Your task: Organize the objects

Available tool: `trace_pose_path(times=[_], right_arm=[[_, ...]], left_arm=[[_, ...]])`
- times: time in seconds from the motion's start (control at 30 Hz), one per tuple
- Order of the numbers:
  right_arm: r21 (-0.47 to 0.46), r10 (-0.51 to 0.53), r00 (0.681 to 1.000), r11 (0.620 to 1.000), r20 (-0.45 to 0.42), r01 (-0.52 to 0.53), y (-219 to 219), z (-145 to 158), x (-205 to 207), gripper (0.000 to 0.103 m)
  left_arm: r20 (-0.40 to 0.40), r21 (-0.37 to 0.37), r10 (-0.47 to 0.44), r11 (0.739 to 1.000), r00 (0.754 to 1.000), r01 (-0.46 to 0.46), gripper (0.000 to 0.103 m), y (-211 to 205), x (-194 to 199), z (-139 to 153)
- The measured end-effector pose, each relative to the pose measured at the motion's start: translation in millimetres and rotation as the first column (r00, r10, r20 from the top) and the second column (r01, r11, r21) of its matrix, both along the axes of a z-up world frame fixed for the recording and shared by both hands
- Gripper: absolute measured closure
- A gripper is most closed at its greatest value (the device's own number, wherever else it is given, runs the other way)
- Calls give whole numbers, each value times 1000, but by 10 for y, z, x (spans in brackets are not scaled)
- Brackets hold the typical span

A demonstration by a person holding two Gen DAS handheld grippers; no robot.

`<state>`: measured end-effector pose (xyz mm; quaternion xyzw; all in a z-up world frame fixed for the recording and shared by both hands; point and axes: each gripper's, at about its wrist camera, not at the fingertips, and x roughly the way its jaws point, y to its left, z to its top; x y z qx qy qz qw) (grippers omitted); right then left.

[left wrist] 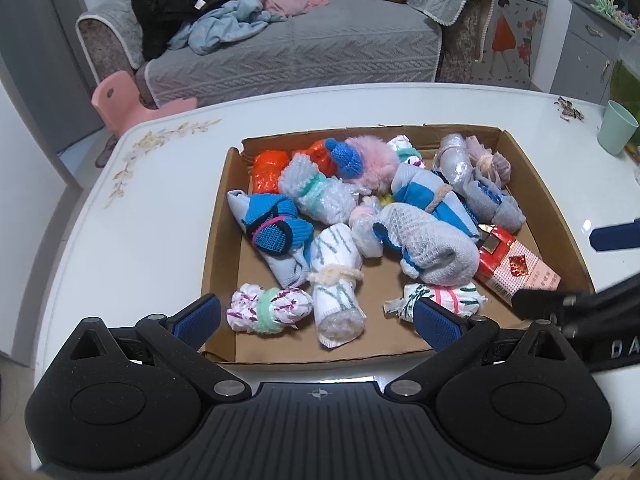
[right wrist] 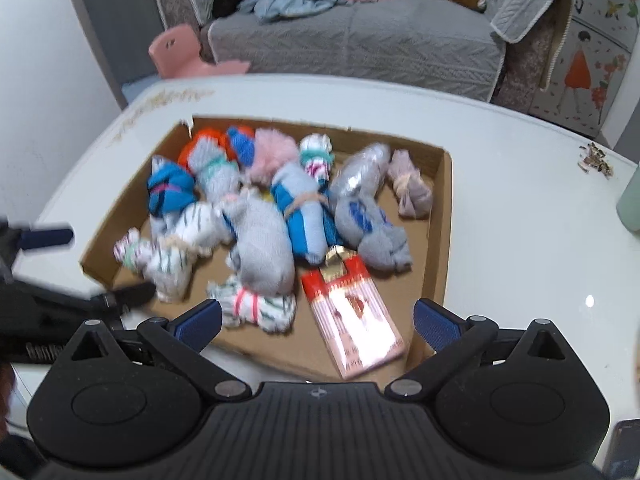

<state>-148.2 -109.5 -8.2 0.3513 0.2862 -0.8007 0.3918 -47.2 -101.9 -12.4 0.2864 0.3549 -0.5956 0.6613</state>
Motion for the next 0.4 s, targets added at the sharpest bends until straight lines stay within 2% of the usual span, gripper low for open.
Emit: trace_pose_path(times=[0.4], right_arm=[[-1,9,1000,1000,8,-9,21,20,-7,1]], left_arm=[[-25,7,0,1000,1000,0,1,-34,-2,19]])
